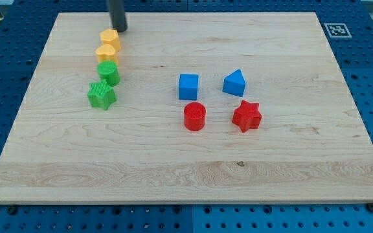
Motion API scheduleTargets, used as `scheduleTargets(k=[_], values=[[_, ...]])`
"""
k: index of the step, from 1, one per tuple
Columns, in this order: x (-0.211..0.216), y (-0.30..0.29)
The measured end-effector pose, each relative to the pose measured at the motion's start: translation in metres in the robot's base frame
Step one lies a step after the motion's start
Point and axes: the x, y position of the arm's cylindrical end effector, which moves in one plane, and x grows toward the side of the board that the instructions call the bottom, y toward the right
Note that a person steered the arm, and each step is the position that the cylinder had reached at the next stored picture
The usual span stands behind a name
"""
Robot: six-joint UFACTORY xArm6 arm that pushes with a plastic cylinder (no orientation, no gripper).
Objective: Slightly push the yellow hexagon into heart
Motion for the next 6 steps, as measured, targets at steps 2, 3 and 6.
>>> scheduleTargets(k=[2, 3, 6], values=[[0.033, -0.024], [0.037, -0.069], [0.048, -0.061]])
